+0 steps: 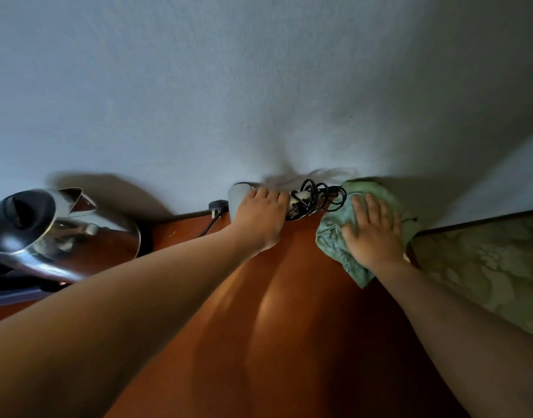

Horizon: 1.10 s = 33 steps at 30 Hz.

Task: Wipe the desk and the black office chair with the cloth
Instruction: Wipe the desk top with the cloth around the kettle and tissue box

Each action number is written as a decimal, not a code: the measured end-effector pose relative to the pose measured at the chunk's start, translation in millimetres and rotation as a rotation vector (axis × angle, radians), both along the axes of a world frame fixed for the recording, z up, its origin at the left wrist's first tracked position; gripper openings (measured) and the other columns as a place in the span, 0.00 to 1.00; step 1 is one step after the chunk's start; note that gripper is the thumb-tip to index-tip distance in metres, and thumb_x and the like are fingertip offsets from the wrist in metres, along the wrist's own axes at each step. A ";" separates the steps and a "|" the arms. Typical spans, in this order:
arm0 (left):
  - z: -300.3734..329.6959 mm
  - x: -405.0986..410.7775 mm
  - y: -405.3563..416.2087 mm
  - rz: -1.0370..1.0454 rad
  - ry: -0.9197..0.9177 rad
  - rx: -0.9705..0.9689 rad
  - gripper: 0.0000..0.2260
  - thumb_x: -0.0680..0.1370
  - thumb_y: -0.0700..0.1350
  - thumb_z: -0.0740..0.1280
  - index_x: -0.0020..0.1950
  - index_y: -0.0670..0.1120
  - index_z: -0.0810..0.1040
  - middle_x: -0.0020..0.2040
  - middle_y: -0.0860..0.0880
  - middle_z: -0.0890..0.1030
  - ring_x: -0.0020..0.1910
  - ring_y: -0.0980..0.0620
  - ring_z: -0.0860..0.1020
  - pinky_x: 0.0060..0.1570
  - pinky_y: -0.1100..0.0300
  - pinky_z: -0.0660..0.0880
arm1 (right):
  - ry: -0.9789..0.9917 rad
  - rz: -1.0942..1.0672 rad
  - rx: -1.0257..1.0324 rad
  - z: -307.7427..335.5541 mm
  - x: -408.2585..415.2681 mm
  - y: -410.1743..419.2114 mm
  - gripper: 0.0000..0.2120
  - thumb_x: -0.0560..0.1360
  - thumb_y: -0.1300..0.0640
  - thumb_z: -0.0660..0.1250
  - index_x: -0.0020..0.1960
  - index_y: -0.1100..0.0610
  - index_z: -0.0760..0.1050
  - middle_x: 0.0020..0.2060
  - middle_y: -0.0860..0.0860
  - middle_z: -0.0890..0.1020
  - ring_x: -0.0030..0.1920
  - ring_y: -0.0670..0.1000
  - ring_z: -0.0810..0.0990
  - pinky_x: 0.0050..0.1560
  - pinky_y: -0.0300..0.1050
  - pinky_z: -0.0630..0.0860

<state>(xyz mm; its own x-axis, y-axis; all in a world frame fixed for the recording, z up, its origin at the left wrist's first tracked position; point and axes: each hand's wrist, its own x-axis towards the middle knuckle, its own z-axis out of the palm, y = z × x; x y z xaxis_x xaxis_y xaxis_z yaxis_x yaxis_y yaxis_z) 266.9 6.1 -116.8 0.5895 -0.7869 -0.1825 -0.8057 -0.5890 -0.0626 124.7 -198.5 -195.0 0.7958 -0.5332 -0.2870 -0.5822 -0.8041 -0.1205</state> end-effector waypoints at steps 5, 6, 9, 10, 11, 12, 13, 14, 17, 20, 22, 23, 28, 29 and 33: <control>-2.5 -0.1 8.6 0.020 0.015 0.010 0.27 0.76 0.45 0.66 0.74 0.45 0.63 0.68 0.44 0.73 0.67 0.42 0.70 0.70 0.49 0.63 | -0.100 0.226 0.008 4.8 -22.3 85.1 0.33 0.79 0.40 0.47 0.82 0.50 0.57 0.81 0.55 0.56 0.81 0.61 0.54 0.78 0.65 0.50; -2.6 0.1 9.3 0.022 0.008 0.007 0.26 0.77 0.45 0.65 0.74 0.45 0.64 0.67 0.44 0.74 0.66 0.43 0.71 0.69 0.49 0.63 | -0.112 0.326 0.027 3.0 -26.0 109.7 0.32 0.80 0.39 0.47 0.81 0.49 0.59 0.81 0.55 0.57 0.81 0.60 0.53 0.78 0.64 0.50; -2.3 -1.9 11.3 0.044 0.012 0.023 0.26 0.76 0.44 0.67 0.73 0.44 0.65 0.66 0.45 0.75 0.64 0.43 0.72 0.67 0.50 0.65 | -0.131 0.515 0.045 -1.7 -28.1 156.8 0.30 0.80 0.39 0.52 0.80 0.47 0.60 0.81 0.53 0.58 0.81 0.58 0.52 0.78 0.61 0.46; -2.5 -3.4 12.1 0.053 0.011 0.031 0.25 0.76 0.44 0.67 0.72 0.44 0.65 0.65 0.45 0.75 0.63 0.43 0.72 0.66 0.50 0.66 | -0.138 0.531 0.048 -2.8 -26.2 157.8 0.30 0.80 0.39 0.54 0.80 0.46 0.61 0.81 0.52 0.59 0.81 0.57 0.53 0.78 0.60 0.45; -3.8 -3.8 13.1 0.063 0.012 0.040 0.25 0.75 0.45 0.68 0.71 0.45 0.66 0.64 0.45 0.76 0.63 0.43 0.72 0.65 0.51 0.66 | -0.149 0.549 0.042 -3.7 -24.0 152.4 0.30 0.79 0.39 0.55 0.79 0.45 0.61 0.81 0.51 0.59 0.81 0.56 0.53 0.78 0.59 0.45; -5.3 -4.7 13.9 0.071 0.011 0.045 0.25 0.75 0.45 0.67 0.71 0.45 0.66 0.64 0.45 0.76 0.63 0.44 0.72 0.65 0.51 0.67 | -0.151 0.565 0.049 -3.8 -24.0 143.3 0.30 0.79 0.39 0.55 0.80 0.44 0.61 0.81 0.50 0.59 0.81 0.55 0.53 0.79 0.58 0.45; -7.6 -6.2 14.0 0.078 0.007 0.048 0.24 0.75 0.46 0.67 0.70 0.45 0.67 0.63 0.45 0.76 0.63 0.44 0.72 0.64 0.52 0.67 | -0.149 0.567 0.057 -3.8 -26.0 131.4 0.30 0.79 0.39 0.54 0.80 0.44 0.60 0.81 0.49 0.58 0.81 0.53 0.52 0.79 0.58 0.45; -10.1 -7.9 14.2 0.086 0.003 0.048 0.24 0.76 0.46 0.66 0.71 0.45 0.66 0.63 0.45 0.76 0.63 0.44 0.72 0.64 0.52 0.67 | -0.141 0.548 0.058 -4.4 -28.7 118.0 0.30 0.79 0.39 0.53 0.80 0.43 0.58 0.81 0.48 0.57 0.81 0.53 0.51 0.80 0.58 0.44; -13.7 -14.1 13.6 0.116 0.020 0.059 0.24 0.77 0.44 0.63 0.73 0.45 0.64 0.65 0.44 0.75 0.64 0.43 0.72 0.67 0.51 0.66 | -0.113 0.411 0.028 -1.3 -41.7 71.6 0.32 0.79 0.38 0.46 0.81 0.44 0.51 0.82 0.49 0.52 0.82 0.54 0.49 0.80 0.59 0.45; -16.5 -18.7 10.4 0.110 0.003 0.075 0.27 0.76 0.41 0.64 0.75 0.44 0.63 0.65 0.44 0.74 0.65 0.42 0.71 0.69 0.50 0.65 | -0.046 0.251 -0.013 2.0 -64.8 23.9 0.35 0.77 0.38 0.39 0.82 0.45 0.45 0.82 0.49 0.47 0.82 0.54 0.44 0.80 0.59 0.43; -19.7 -21.0 4.3 0.100 -0.017 0.073 0.27 0.76 0.41 0.65 0.74 0.44 0.63 0.65 0.44 0.75 0.64 0.43 0.72 0.69 0.49 0.65 | -0.054 0.159 -0.015 2.7 -73.6 15.1 0.36 0.76 0.38 0.39 0.83 0.45 0.45 0.83 0.50 0.48 0.82 0.53 0.44 0.80 0.58 0.42; -21.7 -23.1 -0.8 0.092 -0.028 0.070 0.27 0.75 0.41 0.65 0.74 0.44 0.64 0.64 0.44 0.75 0.63 0.43 0.72 0.68 0.49 0.65 | -0.062 0.134 -0.020 1.7 -76.2 17.5 0.36 0.76 0.39 0.40 0.83 0.45 0.46 0.83 0.50 0.49 0.82 0.54 0.45 0.80 0.58 0.42; -28.1 -31.2 -20.3 0.099 -0.058 0.051 0.21 0.76 0.40 0.62 0.70 0.44 0.67 0.60 0.44 0.76 0.60 0.42 0.74 0.63 0.51 0.66 | -0.069 0.112 -0.012 -2.8 -77.5 23.0 0.34 0.77 0.41 0.45 0.82 0.44 0.43 0.83 0.50 0.45 0.82 0.53 0.42 0.80 0.58 0.39; -29.3 -31.5 -21.5 0.112 -0.058 0.049 0.21 0.76 0.39 0.61 0.70 0.44 0.67 0.60 0.44 0.76 0.60 0.42 0.74 0.63 0.51 0.66 | -0.071 0.122 -0.014 -3.0 -78.5 22.3 0.35 0.77 0.41 0.44 0.82 0.44 0.42 0.83 0.50 0.45 0.82 0.53 0.41 0.80 0.58 0.38; -32.1 -29.7 -29.7 0.142 -0.060 0.037 0.25 0.76 0.39 0.63 0.74 0.43 0.64 0.64 0.43 0.75 0.64 0.41 0.72 0.69 0.50 0.63 | -0.088 0.153 -0.011 -7.5 -87.0 29.1 0.34 0.78 0.40 0.45 0.82 0.44 0.41 0.82 0.50 0.44 0.82 0.53 0.40 0.80 0.57 0.37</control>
